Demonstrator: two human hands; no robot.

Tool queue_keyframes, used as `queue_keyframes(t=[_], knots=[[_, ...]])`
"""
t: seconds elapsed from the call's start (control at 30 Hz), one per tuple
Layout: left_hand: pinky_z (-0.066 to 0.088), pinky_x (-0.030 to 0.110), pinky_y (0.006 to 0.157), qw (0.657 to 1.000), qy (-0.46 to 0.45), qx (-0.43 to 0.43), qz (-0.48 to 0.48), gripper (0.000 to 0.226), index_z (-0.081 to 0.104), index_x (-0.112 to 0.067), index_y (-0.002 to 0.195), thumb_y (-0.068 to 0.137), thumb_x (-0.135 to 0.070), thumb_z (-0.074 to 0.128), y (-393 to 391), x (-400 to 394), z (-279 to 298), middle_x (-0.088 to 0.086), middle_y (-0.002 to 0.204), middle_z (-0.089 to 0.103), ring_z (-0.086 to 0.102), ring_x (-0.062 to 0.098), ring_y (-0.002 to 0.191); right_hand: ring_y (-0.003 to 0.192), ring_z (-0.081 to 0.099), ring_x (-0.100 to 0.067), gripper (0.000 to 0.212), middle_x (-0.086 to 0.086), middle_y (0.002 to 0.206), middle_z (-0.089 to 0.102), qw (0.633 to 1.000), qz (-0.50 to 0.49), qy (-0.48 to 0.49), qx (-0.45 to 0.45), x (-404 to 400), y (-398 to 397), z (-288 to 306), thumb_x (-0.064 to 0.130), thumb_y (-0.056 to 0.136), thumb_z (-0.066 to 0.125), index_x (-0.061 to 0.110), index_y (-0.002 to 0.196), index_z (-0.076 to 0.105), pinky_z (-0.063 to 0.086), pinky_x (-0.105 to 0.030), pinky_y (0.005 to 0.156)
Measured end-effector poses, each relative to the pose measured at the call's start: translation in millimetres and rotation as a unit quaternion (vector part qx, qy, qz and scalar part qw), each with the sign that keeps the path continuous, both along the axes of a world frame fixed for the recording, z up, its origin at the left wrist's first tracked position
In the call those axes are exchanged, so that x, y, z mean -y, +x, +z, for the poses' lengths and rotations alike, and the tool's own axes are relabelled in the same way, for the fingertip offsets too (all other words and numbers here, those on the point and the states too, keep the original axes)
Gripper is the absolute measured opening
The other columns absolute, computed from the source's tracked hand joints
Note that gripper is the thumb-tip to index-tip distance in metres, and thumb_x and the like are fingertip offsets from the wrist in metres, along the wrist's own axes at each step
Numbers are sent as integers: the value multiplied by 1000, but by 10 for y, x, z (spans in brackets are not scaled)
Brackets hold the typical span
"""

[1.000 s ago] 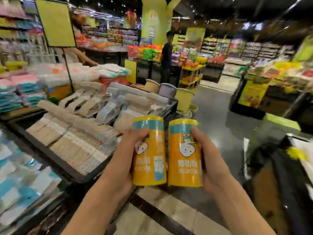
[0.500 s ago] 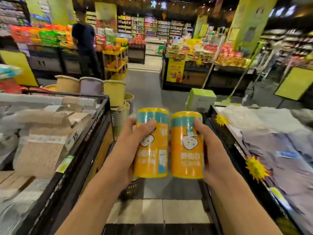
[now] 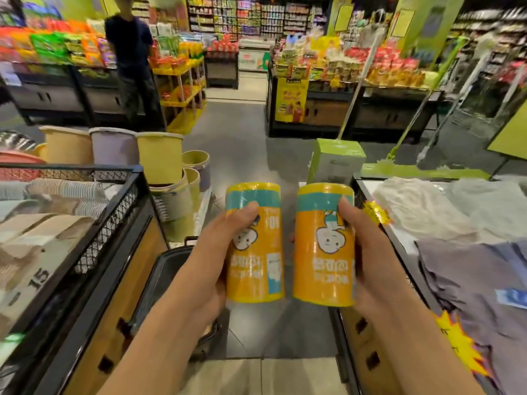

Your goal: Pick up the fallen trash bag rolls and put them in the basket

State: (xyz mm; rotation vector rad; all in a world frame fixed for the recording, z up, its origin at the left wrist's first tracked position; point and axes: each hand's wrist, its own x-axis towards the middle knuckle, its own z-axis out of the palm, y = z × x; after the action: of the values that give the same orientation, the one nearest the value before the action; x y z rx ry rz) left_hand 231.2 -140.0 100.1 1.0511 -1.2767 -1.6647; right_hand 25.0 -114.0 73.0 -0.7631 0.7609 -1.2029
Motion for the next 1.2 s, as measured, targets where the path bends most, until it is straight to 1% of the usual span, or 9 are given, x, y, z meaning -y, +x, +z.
queue_keyframes(t=[0.07, 0.13, 0.3, 0.37, 0.47, 0.57, 0.8, 1.03, 1.2], knots=[[62, 29, 64, 993, 51, -95, 51, 51, 69, -12, 93, 69, -56, 65, -235, 177, 15, 5, 70, 75, 73, 11, 64, 84, 76, -28, 78, -17, 102, 76, 1000, 0, -8, -2, 248, -65, 41, 57, 38, 95, 14, 101, 81, 61, -42, 71], [62, 42, 63, 989, 51, -114, 80, 29, 73, -16, 90, 72, -37, 65, -310, 289, -66, 9, 82, 76, 74, 21, 68, 87, 75, -29, 79, -17, 105, 75, 1000, -6, 23, -14, 564, -148, 3, 56, 41, 94, 13, 106, 79, 60, -44, 73], [46, 10, 40, 991, 24, -84, 97, 27, 55, -7, 76, 100, -17, 47, -362, 1158, -164, 0, 41, 62, 64, 10, 51, 94, 74, -30, 63, -17, 112, 74, 999, 3, 31, -19, 1351, -169, -76, 54, 66, 81, 12, 113, 76, 60, -46, 78], [38, 10, 33, 994, -2, -55, 91, 31, 43, -12, 71, 102, -17, 44, -278, 1521, -198, -8, 27, 48, 53, 2, 30, 94, 75, -31, 57, -17, 112, 75, 998, 21, 45, -25, 1734, -134, -109, 53, 68, 78, 13, 109, 78, 60, -46, 78], [48, 11, 43, 989, 5, -77, 127, 52, 58, -4, 86, 65, -43, 84, -217, 2042, -241, 2, 48, 67, 65, 1, 45, 91, 76, -30, 60, -15, 108, 76, 997, 41, 51, -42, 2333, -24, -141, 56, 57, 81, 16, 101, 81, 60, -47, 78], [60, 35, 59, 973, 55, -143, 171, 43, 69, -16, 110, 72, -37, 67, -155, 2395, -190, 9, 91, 77, 75, 20, 76, 94, 76, -32, 57, -14, 108, 77, 993, 47, 72, -77, 2885, 115, -95, 60, 64, 71, 17, 99, 81, 56, -53, 89], [55, 22, 50, 949, 56, -133, 281, 17, 67, -19, 93, 90, -31, 55, 314, 3255, -187, 14, 84, 72, 73, 10, 63, 89, 77, -29, 61, -13, 104, 78, 980, 135, 63, -130, 3988, 624, -24, 57, 67, 62, 16, 111, 73, 60, -48, 82], [59, 35, 60, 862, 38, -185, 470, 38, 71, -17, 105, 71, -33, 70, 942, 3475, -527, 6, 90, 76, 74, 19, 74, 85, 76, -28, 67, -17, 104, 76, 933, 334, 40, -128, 4970, 1492, -364, 60, 55, 85, 16, 105, 80, 61, -41, 69], [59, 36, 60, 755, 73, -177, 628, 54, 68, -18, 109, 60, -34, 82, 1134, 3639, -841, 4, 89, 75, 73, 18, 73, 82, 76, -27, 72, -15, 98, 77, 869, 474, 27, -138, 5604, 2078, -721, 66, 41, 90, 21, 96, 81, 61, -43, 71]])
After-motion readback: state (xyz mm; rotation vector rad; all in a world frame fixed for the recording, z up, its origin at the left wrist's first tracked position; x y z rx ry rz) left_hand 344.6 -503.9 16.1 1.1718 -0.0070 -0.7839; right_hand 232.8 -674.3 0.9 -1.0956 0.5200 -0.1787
